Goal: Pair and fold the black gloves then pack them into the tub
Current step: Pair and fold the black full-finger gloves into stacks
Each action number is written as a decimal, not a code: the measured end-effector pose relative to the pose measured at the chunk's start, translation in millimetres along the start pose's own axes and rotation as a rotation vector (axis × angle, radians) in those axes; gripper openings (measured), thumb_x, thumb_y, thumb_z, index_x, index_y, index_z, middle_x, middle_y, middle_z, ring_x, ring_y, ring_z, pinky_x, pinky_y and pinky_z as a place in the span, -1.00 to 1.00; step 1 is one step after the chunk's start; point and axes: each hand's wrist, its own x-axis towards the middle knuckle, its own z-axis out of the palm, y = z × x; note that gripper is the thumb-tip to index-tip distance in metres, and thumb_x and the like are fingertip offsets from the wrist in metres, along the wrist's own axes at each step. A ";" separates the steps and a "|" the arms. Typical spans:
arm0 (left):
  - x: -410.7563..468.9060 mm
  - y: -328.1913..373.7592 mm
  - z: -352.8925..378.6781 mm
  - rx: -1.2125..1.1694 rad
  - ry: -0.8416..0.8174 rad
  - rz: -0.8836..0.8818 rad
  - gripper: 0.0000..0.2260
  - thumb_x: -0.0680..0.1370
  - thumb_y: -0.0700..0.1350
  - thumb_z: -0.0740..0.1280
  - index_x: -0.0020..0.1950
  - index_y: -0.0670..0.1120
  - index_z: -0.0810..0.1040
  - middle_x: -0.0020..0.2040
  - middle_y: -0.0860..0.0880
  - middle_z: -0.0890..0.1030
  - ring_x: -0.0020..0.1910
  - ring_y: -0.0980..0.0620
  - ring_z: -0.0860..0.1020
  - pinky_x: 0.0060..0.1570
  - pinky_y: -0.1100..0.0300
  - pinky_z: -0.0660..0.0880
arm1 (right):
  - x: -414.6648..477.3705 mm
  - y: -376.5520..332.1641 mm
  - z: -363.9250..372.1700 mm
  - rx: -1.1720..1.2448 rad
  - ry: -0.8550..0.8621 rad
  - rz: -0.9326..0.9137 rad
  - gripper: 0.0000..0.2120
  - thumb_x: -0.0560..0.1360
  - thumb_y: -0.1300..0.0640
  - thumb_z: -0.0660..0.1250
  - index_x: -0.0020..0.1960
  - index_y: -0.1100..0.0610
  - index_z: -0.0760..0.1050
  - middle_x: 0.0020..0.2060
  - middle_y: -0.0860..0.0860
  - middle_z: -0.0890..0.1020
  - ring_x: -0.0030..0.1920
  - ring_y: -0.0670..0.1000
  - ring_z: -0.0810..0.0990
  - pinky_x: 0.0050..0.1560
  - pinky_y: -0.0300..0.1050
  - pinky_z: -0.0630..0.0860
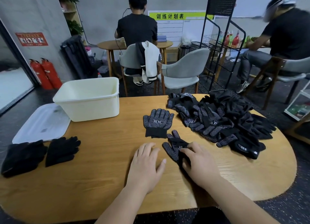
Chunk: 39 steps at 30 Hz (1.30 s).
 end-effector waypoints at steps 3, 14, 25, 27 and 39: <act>-0.1 0.0 0.2 0.002 0.006 0.000 -0.52 0.68 0.28 0.04 0.46 0.09 0.47 0.50 0.13 0.32 0.55 0.08 0.21 0.54 0.05 0.24 | 4.8 -11.0 -9.0 0.077 -0.124 0.009 -0.50 0.51 -0.10 0.33 0.45 -0.10 0.51 0.29 -0.12 0.40 0.21 0.01 0.54 0.17 -0.07 0.52; 0.6 -1.2 1.0 -0.003 -0.005 0.010 -0.53 0.67 0.28 0.05 0.47 0.11 0.45 0.50 0.14 0.31 0.56 0.08 0.20 0.55 0.05 0.22 | 1.7 -13.3 -9.1 0.007 -0.085 0.139 -0.50 0.47 -0.33 0.21 0.39 -0.28 0.41 0.48 -0.08 0.27 0.35 0.09 0.40 0.25 0.02 0.51; 0.5 0.6 8.2 0.017 0.021 0.296 -0.52 0.68 0.25 0.16 0.55 0.12 0.46 0.61 0.13 0.34 0.61 0.04 0.23 0.54 -0.04 0.31 | -24.3 -17.4 3.5 -0.001 -0.095 0.142 -0.34 0.52 -0.53 0.00 0.57 -0.37 0.13 0.70 0.12 0.02 0.68 0.20 -0.26 0.65 0.18 0.01; 2.8 1.7 8.9 0.035 -0.006 0.366 -0.52 0.69 0.25 0.16 0.59 0.14 0.43 0.64 0.13 0.31 0.64 0.01 0.21 0.56 -0.05 0.28 | -25.3 -17.6 2.3 0.009 -0.081 0.153 -0.28 0.50 -0.56 0.02 0.61 -0.38 0.08 0.69 0.10 0.08 0.68 0.19 -0.23 0.64 0.18 0.05; 2.0 3.5 5.5 0.015 -0.090 0.364 -0.51 0.71 0.26 0.09 0.59 0.14 0.42 0.61 0.19 0.34 0.64 0.08 0.17 0.62 0.02 0.16 | -25.9 -16.0 9.7 -0.051 -0.069 0.079 -0.31 0.62 -0.37 -0.11 0.67 -0.11 0.19 0.70 -0.08 0.10 0.69 0.02 -0.03 0.67 0.09 -0.04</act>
